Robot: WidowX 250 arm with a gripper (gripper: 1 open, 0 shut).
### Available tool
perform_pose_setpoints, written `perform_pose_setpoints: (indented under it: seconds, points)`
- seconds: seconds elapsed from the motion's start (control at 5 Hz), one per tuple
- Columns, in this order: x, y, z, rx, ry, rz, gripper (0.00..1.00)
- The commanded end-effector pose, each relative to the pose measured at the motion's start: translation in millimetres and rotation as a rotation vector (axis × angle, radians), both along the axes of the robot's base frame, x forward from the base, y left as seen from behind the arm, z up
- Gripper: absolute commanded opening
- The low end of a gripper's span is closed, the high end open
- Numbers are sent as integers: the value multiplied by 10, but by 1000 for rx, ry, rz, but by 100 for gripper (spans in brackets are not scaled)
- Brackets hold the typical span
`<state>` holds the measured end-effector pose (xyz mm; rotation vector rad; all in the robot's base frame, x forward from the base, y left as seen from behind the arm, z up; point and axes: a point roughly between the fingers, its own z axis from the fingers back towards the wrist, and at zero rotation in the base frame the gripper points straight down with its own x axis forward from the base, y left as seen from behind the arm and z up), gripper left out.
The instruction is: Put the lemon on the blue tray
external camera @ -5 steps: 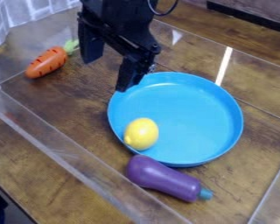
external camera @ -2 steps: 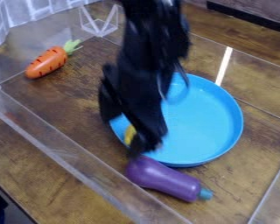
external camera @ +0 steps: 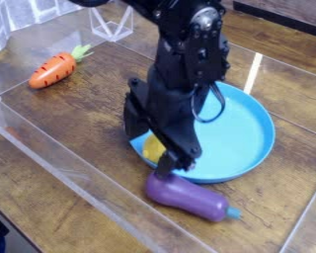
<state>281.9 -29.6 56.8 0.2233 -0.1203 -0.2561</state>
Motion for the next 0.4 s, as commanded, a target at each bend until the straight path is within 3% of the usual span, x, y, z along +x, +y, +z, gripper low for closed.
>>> perform_pose_setpoints:
  seconds: [0.0,0.2]
  points:
    - [150,111,192,1,-26,-2,100]
    - [255,246,364,5,-26,-8,100]
